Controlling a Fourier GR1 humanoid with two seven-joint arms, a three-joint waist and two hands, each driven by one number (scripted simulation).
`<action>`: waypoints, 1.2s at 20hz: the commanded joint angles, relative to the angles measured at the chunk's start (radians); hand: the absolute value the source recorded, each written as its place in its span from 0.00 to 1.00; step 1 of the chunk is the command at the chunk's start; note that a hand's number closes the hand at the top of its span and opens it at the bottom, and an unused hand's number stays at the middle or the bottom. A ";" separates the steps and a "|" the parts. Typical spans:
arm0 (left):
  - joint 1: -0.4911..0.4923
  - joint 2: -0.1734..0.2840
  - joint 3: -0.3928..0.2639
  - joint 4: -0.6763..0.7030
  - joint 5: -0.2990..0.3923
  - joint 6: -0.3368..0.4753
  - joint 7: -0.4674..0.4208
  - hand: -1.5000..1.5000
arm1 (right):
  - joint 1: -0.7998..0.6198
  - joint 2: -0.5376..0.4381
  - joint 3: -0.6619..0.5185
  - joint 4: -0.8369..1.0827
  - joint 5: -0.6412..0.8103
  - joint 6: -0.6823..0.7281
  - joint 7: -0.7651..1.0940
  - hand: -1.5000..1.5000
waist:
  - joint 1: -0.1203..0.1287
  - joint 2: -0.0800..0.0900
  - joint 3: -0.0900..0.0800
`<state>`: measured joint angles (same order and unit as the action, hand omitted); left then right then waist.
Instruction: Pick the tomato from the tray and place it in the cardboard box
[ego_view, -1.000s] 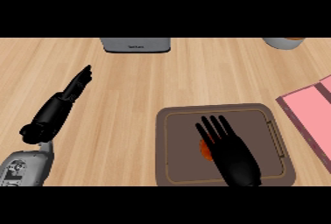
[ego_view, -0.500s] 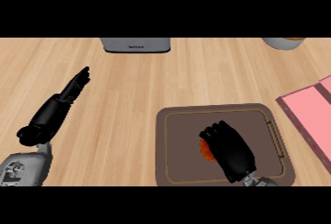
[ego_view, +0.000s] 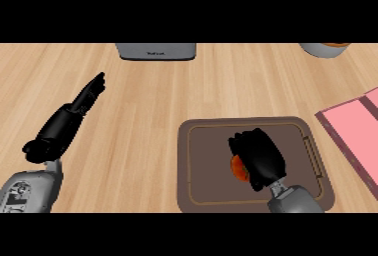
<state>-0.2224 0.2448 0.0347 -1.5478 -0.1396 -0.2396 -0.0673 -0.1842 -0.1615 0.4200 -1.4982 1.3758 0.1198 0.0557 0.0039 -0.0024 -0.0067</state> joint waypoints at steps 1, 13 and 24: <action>-0.012 -0.002 -0.009 -0.024 -0.002 -0.003 0.008 0.50 | -0.073 0.088 -0.209 0.147 -0.139 0.065 0.089 1.00 | 0.018 0.014 0.009; -0.010 -0.012 0.014 0.015 0.005 -0.015 0.005 0.50 | -0.349 0.060 -0.306 0.222 -0.080 -0.068 0.127 1.00 | -0.002 0.001 0.007; -0.010 -0.001 0.026 -0.007 -0.002 -0.016 0.031 0.50 | -0.378 0.068 -0.551 -0.130 -0.144 -0.024 0.426 1.00 | -0.016 -0.002 0.007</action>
<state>-0.2051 0.2401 0.0546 -1.5498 -0.1466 -0.2516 -0.0737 -0.5471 -0.1132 -0.0470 -1.5634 1.2417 0.1246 0.3753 -0.0105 -0.0051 -0.0003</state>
